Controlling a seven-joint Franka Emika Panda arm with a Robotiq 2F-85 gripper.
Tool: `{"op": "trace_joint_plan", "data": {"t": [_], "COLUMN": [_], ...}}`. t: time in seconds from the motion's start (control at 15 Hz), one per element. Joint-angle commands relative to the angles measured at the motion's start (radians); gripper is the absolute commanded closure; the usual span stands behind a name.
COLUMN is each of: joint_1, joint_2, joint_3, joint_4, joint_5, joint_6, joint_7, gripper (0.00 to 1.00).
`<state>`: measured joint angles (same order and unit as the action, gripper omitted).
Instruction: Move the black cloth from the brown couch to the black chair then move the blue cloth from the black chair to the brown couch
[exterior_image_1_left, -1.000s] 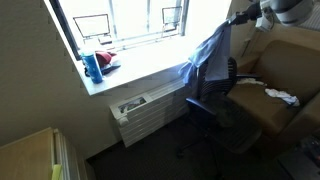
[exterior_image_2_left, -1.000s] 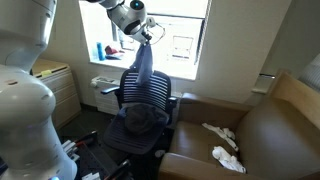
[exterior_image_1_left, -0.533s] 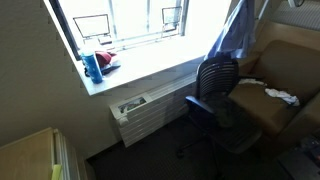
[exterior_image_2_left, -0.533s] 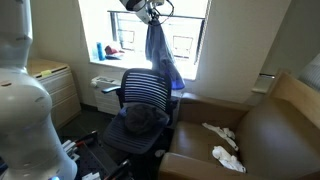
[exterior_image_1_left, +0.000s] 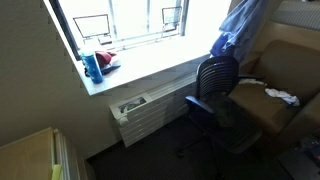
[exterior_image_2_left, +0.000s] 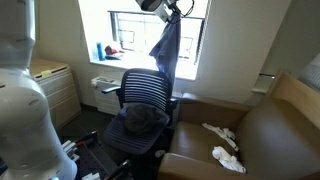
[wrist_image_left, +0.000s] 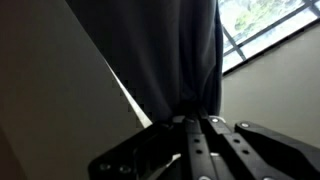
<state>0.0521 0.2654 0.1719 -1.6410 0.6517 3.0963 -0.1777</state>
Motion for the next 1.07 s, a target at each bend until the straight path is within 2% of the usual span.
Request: {"op": "trace_joint_plan", "data": {"t": [0.0,0.2,0.33,0.4,0.47,0.67,0.73,0.8,1.0], "joint_1": [-0.081,-0.143,-0.134,-0.144,-0.148,-0.144,-0.131,-0.153,-0.235], "joint_2": [-0.016,-0.015,0.007,-0.014,-0.014,-0.010,-0.005,0.028,0.049], "joint_3": [-0.063,-0.146,-0.213,-0.179,-0.197,-0.189,-0.203,-0.202,-0.231], "joint_4": [0.061,0.116,0.124,0.109,0.109,0.109,0.095,0.120,0.131], "joint_5": [0.039,0.034,-0.011,0.011,0.007,0.007,-0.019,-0.053,-0.102], "joint_6": [0.012,0.031,0.119,0.047,0.050,0.045,0.076,0.113,0.060], "joint_7": [0.045,0.098,0.129,0.094,0.098,0.098,0.085,0.016,-0.084], "gripper": [0.99,0.99,0.99,0.99,0.96,0.99,0.99,0.99,0.99]}}
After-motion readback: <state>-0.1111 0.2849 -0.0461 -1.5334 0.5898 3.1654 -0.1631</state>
